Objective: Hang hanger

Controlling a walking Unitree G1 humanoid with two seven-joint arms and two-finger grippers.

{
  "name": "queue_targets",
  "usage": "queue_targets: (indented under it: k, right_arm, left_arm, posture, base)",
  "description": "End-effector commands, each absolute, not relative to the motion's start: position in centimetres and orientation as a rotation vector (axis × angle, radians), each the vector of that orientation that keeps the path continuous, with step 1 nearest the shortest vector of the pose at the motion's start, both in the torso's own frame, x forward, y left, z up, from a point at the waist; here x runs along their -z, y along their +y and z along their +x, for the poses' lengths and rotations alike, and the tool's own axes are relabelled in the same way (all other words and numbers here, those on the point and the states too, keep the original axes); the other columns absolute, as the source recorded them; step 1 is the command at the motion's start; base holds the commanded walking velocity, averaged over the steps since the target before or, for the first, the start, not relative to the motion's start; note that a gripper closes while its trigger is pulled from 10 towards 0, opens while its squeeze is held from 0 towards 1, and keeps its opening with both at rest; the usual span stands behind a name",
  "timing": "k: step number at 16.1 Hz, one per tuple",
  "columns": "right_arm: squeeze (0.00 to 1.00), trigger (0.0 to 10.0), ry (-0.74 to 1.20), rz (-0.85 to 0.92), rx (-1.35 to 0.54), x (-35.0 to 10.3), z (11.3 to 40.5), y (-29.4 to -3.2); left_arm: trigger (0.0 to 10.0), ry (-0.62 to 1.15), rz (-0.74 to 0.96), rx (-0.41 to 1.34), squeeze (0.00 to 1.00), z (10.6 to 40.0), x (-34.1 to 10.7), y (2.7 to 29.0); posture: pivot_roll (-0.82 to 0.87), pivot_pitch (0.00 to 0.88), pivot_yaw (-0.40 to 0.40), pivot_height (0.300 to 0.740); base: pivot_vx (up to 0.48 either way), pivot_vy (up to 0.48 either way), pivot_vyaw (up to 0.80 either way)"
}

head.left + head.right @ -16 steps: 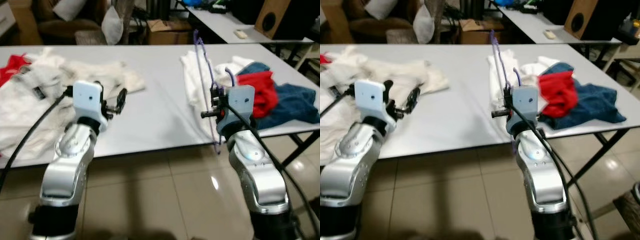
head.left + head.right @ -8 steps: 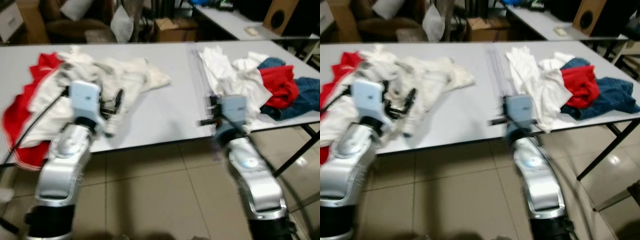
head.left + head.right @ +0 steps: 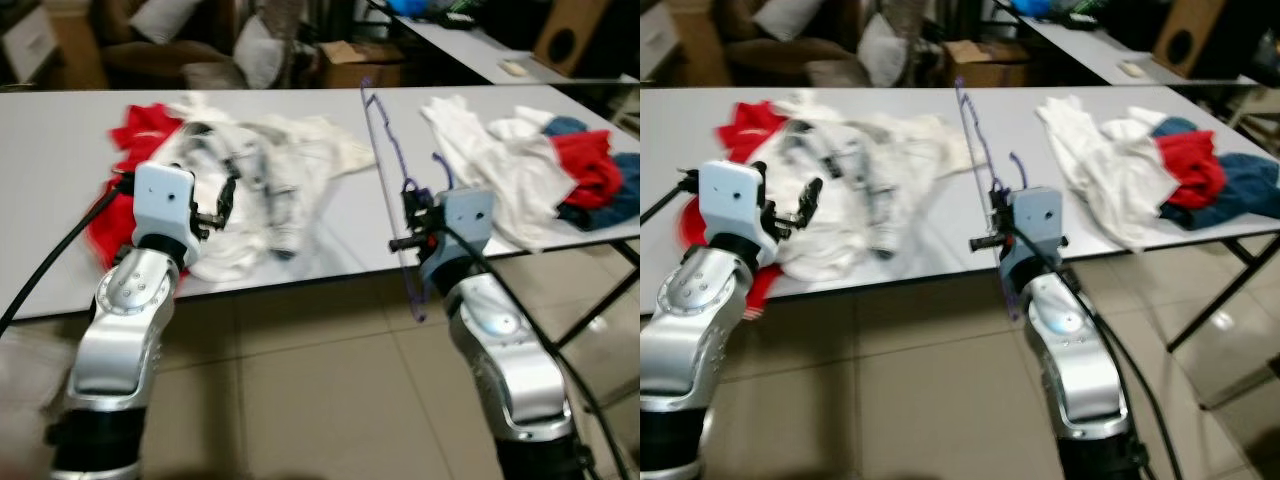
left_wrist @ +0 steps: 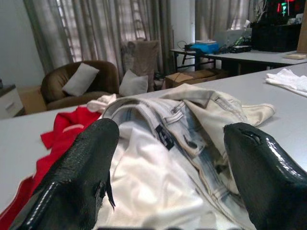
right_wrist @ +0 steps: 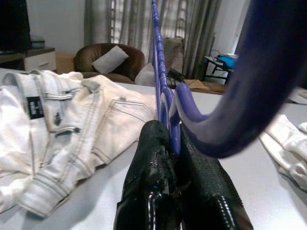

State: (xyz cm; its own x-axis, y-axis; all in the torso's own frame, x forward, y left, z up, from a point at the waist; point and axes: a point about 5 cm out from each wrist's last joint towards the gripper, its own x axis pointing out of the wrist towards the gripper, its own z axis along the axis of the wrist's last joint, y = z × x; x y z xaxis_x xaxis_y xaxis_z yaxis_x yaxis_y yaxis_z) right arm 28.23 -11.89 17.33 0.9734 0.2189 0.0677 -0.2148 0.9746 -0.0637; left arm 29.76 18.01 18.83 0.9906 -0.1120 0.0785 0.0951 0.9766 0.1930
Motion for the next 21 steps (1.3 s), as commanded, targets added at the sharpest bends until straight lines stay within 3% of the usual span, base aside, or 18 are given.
queue_targets:
  k: [1,3,6,9,11,12,14,15,16,21]
  right_arm:
    - [0.0,10.0,-0.086,-0.057,-0.196,-17.8,28.4,-12.6]
    - [0.0,10.0,-0.081,-0.065,-0.184,-17.8,28.5,-13.2]
    - [0.0,10.0,-0.003,-0.086,-0.213,-16.8,28.4,-14.2]
    - [0.0,10.0,0.132,-0.187,-0.28,-14.7,28.0,-15.9]
    - [0.0,10.0,0.176,-0.217,-0.304,-13.9,27.9,-16.9]
    - [0.0,10.0,0.179,-0.215,-0.303,-13.7,28.0,-17.2]
    - [0.0,10.0,0.177,-0.217,-0.305,-13.7,28.0,-17.3]
    - [0.0,10.0,0.162,-0.207,-0.288,-13.9,27.9,-17.4]
    - [0.0,10.0,0.149,-0.199,-0.283,-14.1,27.7,-17.3]
    - [0.0,10.0,0.144,-0.214,-0.298,-14.0,27.3,-17.1]
  left_arm:
    - [10.0,-0.092,0.176,0.128,0.34,30.0,-18.8,17.2]
    - [10.0,-0.084,0.143,0.092,0.3,30.1,-18.6,17.4]
    - [10.0,-0.016,0.224,0.077,0.28,30.0,-17.3,18.5]
    - [10.0,0.074,0.436,0.117,0.27,29.9,-15.7,19.7]
    - [10.0,0.128,0.588,0.108,0.13,30.5,-14.9,20.9]
    - [10.0,0.142,0.64,0.122,0.0,31.2,-14.5,21.3]
    - [10.0,0.145,0.641,0.127,0.0,31.5,-14.4,21.3]
    - [0.5,0.151,0.665,0.149,0.0,32.1,-14.2,21.4]
    - [0.0,0.149,0.689,0.162,0.0,32.7,-14.3,21.5]
    - [0.0,0.178,0.792,0.176,0.0,34.1,-13.6,22.0]
  posture:
    - [-0.06,0.0,-0.032,0.74]
    - [-0.06,0.0,-0.035,0.74]
    - [-0.07,0.0,-0.039,0.74]
    - [-0.07,0.0,-0.056,0.74]
    - [-0.06,0.0,-0.064,0.74]
    - [-0.07,0.0,-0.059,0.74]
    - [-0.08,0.0,-0.053,0.74]
    - [-0.08,0.0,-0.05,0.74]
    - [-0.09,0.0,-0.043,0.74]
    - [-0.1,0.0,-0.035,0.74]
  base:
    - [0.0,-0.48,0.0]
    - [0.0,0.0,0.0]
    - [0.0,0.0,0.0]
    - [0.0,0.0,0.0]
    - [0.0,0.0,0.0]
    - [0.0,0.0,0.0]
    - [0.0,0.0,0.0]
    - [0.0,0.0,0.0]
    - [0.0,0.0,0.0]
    - [0.0,0.0,0.0]
